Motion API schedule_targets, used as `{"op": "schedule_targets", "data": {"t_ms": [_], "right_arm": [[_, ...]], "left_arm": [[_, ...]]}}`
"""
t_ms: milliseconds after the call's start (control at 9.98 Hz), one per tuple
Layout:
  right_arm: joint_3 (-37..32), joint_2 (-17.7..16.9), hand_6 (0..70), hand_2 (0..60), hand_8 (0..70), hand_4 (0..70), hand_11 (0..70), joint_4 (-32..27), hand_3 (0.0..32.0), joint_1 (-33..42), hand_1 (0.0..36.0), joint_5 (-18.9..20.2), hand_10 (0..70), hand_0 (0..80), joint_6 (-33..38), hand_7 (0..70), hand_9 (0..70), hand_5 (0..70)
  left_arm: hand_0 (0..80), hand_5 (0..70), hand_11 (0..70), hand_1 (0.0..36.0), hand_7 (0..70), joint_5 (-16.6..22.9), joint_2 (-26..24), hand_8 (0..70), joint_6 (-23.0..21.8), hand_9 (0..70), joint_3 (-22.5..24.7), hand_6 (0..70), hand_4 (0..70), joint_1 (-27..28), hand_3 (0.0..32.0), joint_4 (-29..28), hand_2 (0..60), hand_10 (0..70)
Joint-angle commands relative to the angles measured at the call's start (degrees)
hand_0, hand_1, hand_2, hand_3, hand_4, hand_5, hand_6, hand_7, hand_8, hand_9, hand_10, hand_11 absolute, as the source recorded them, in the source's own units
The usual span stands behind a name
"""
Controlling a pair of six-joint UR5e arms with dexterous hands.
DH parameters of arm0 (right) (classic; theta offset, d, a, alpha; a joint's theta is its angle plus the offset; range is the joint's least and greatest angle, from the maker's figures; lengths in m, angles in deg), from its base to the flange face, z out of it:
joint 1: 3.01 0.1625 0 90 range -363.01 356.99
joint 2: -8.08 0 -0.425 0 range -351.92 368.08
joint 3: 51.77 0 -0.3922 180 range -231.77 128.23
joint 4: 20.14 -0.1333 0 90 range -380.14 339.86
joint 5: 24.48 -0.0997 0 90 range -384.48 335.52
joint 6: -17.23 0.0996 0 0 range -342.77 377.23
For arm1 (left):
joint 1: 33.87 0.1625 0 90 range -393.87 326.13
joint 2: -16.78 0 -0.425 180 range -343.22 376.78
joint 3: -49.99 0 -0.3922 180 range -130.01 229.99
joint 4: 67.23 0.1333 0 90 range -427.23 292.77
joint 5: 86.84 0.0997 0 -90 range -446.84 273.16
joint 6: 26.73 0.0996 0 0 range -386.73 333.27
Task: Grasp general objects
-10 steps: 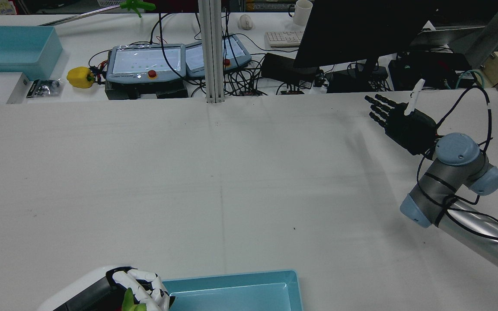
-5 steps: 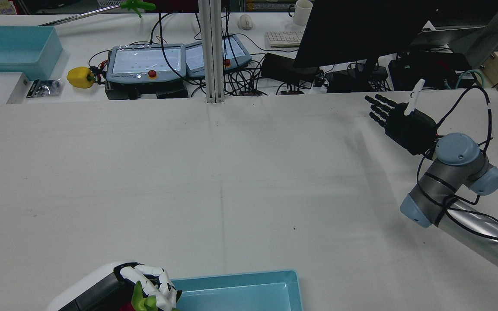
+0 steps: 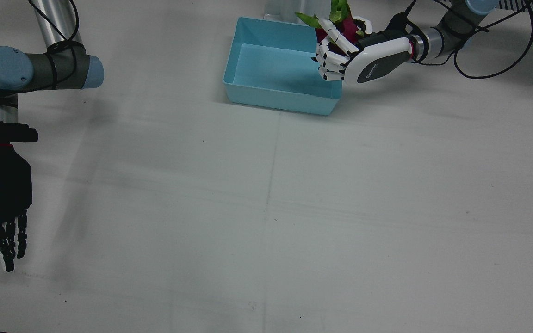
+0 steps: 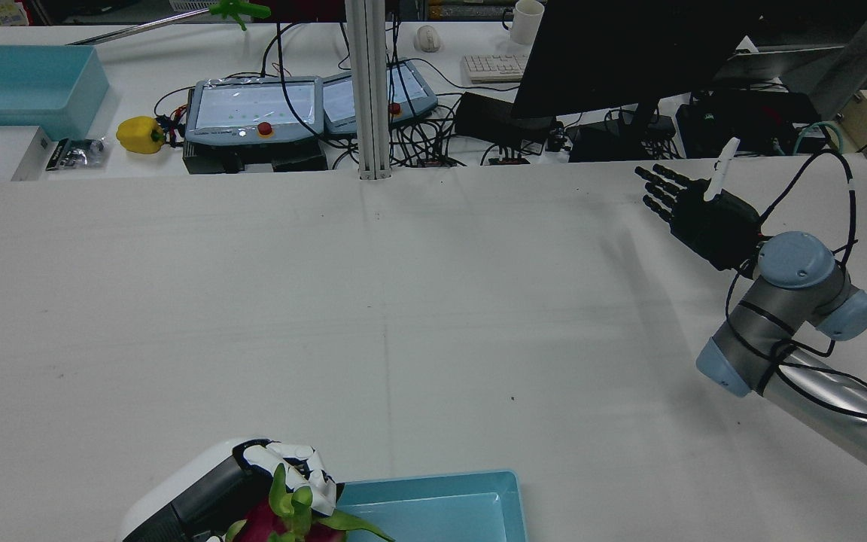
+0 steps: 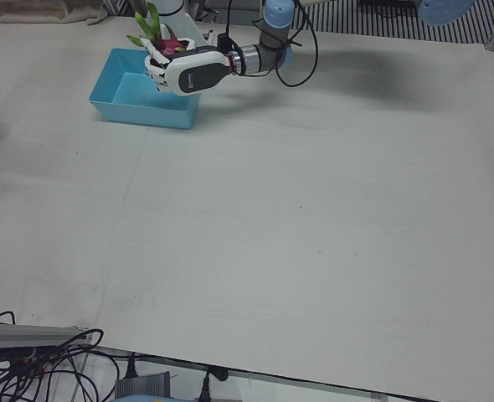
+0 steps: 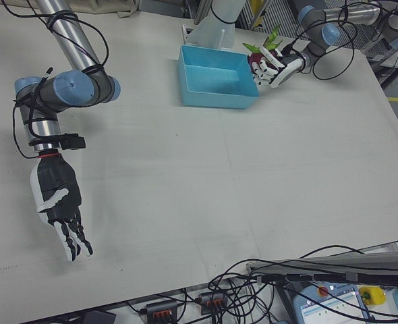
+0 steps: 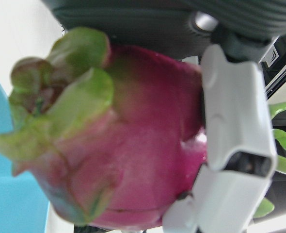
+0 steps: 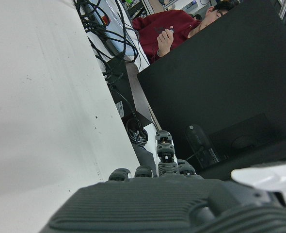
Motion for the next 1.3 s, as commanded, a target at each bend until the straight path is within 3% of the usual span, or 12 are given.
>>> {"op": "schedule_targets", "data": {"t_ms": [0,100,200,301,401,601,702,802,902,1002,1203], "right_arm": [[0.00,0.00,0.0,0.0,0.0,0.0,0.0,0.03,0.0,0.00,0.0,-0.09,0.0,0.0,0.00,0.0,0.0,0.0],[0.00,0.00,0.0,0.0,0.0,0.0,0.0,0.03,0.0,0.00,0.0,0.00,0.0,0.0,0.00,0.0,0.0,0.0],[-0.09,0.00,0.0,0.0,0.0,0.0,0.0,0.03,0.0,0.00,0.0,0.00,0.0,0.0,0.00,0.0,0.0,0.0],[-0.09,0.00,0.0,0.0,0.0,0.0,0.0,0.03,0.0,0.00,0.0,0.00,0.0,0.0,0.00,0.0,0.0,0.0],[-0.09,0.00,0.0,0.0,0.0,0.0,0.0,0.03,0.0,0.00,0.0,0.00,0.0,0.0,0.00,0.0,0.0,0.0],[-0.09,0.00,0.0,0.0,0.0,0.0,0.0,0.03,0.0,0.00,0.0,0.00,0.0,0.0,0.00,0.0,0.0,0.0],[-0.09,0.00,0.0,0.0,0.0,0.0,0.0,-0.05,0.0,0.00,0.0,0.00,0.0,0.0,0.00,0.0,0.0,0.0],[-0.09,0.00,0.0,0.0,0.0,0.0,0.0,0.03,0.0,0.00,0.0,0.00,0.0,0.0,0.00,0.0,0.0,0.0],[-0.09,0.00,0.0,0.0,0.0,0.0,0.0,-0.05,0.0,0.00,0.0,0.00,0.0,0.0,0.00,0.0,0.0,0.0],[-0.09,0.00,0.0,0.0,0.0,0.0,0.0,-0.05,0.0,0.00,0.0,0.00,0.0,0.0,0.00,0.0,0.0,0.0],[-0.09,0.00,0.0,0.0,0.0,0.0,0.0,-0.05,0.0,0.00,0.0,0.00,0.0,0.0,0.00,0.0,0.0,0.0]], "left_arm": [[80.0,42.4,70.0,36.0,70.0,0.28,-1.81,33.9,-0.13,28.4,-0.02,49.9,68.2,0.67,0.0,-0.27,60.0,63.3],[80.0,36.7,70.0,36.0,67.2,0.28,-2.77,30.4,-0.13,23.9,-0.02,46.2,62.3,1.03,0.0,0.07,60.0,62.0],[80.0,25.5,70.0,36.0,55.4,0.28,-3.39,25.1,-0.04,16.2,-0.10,38.7,54.8,2.68,0.0,0.95,60.0,58.4],[80.0,4.9,67.8,36.0,37.5,0.36,-3.40,16.3,-0.04,6.3,-0.10,24.9,37.1,2.79,0.0,0.96,60.0,45.8],[80.0,0.7,57.2,36.0,29.0,0.36,-3.40,11.6,-0.04,4.4,-0.10,18.2,27.6,2.87,0.0,0.69,60.0,38.1],[80.0,0.0,30.4,36.0,5.9,0.54,-3.40,1.0,0.04,0.1,-0.10,1.2,4.2,2.87,0.0,0.43,60.0,17.6],[80.0,0.0,24.0,36.0,4.9,1.50,-3.40,0.0,0.05,0.0,-0.10,0.0,0.0,2.70,9.4,0.34,60.0,13.1],[80.0,0.0,16.9,36.0,1.8,1.94,-3.40,0.0,-0.04,0.0,-0.19,0.0,0.0,2.61,11.6,0.25,60.0,8.2],[80.0,0.0,17.2,36.0,2.2,1.86,-3.40,0.0,-0.04,0.0,-0.19,0.0,0.0,2.61,15.6,0.25,60.0,8.4],[80.0,0.0,22.8,36.0,2.9,1.86,-3.40,0.0,-0.04,0.0,-0.19,0.0,0.0,2.61,24.0,0.25,60.0,12.2],[80.0,0.0,28.4,36.0,6.4,1.86,-3.40,0.0,-0.04,0.0,-0.19,0.0,0.0,2.44,24.8,0.25,60.0,16.0]]}}
